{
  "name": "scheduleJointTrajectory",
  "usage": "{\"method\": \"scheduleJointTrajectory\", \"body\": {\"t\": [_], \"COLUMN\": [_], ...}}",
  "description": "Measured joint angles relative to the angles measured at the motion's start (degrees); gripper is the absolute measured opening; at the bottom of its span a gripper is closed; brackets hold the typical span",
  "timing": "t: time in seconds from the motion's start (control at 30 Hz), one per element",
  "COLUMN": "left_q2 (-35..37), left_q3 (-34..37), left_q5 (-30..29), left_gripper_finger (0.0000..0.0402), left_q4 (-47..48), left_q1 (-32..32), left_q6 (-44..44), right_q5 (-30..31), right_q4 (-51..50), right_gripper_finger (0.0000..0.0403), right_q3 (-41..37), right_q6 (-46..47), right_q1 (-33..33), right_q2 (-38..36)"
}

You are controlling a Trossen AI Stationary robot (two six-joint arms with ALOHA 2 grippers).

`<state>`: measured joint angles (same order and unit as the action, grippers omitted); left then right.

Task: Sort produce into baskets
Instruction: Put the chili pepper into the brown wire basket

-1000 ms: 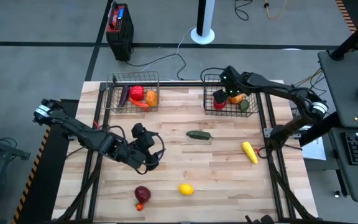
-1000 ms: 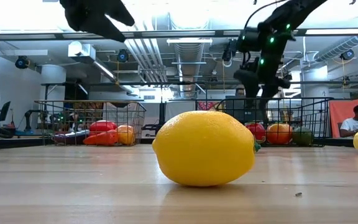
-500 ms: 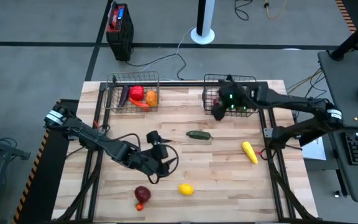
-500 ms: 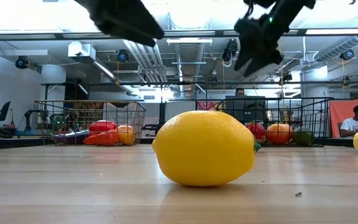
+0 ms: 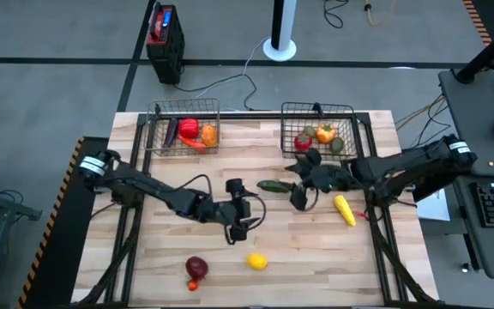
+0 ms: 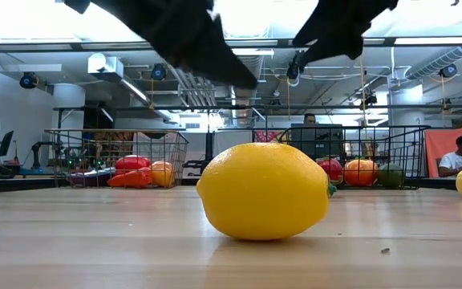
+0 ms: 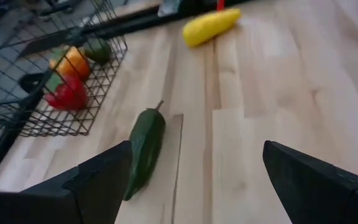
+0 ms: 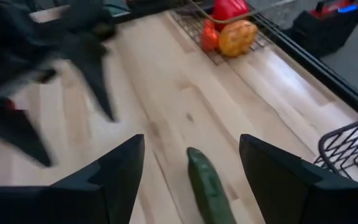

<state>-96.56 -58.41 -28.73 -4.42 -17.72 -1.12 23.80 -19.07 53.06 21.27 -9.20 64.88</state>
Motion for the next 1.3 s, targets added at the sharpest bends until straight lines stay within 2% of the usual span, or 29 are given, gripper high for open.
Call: {"method": "scheduleJointTrajectory", "body": {"t": [0.23,0.53,0.67,0.8,1.17,1.3], "left_q2": [-5.52,-11.79,-14.27,-16.99,-24.00,-24.46], "left_q3": [0.02,-0.43,-1.94,-3.79,-7.28,-7.27], "left_q5": [10.42,19.86,20.99,26.58,27.05,29.04], "left_gripper_finger": [0.0341,0.0341,0.0341,0.0341,0.0340,0.0317], "left_q4": [-6.05,-11.32,-11.62,-11.85,-11.58,-11.56], "left_q1": [7.02,16.39,18.90,21.02,22.63,22.89], "left_q6": [-5.25,-8.46,-9.89,-10.21,-9.72,-7.67], "right_q5": [9.47,9.84,9.85,9.85,9.85,9.85], "right_q4": [0.17,1.38,1.38,1.36,0.85,0.87], "right_gripper_finger": [0.0269,0.0286,0.0292,0.0298,0.0300,0.0301], "right_q3": [0.00,0.00,0.00,0.00,-0.05,-0.11], "right_q6": [0.67,0.78,0.67,0.64,0.64,0.63], "right_q1": [-8.06,-9.43,-9.43,-9.43,-9.43,-9.43], "right_q2": [-0.35,-0.33,-0.33,-0.33,-0.33,-0.33]}}
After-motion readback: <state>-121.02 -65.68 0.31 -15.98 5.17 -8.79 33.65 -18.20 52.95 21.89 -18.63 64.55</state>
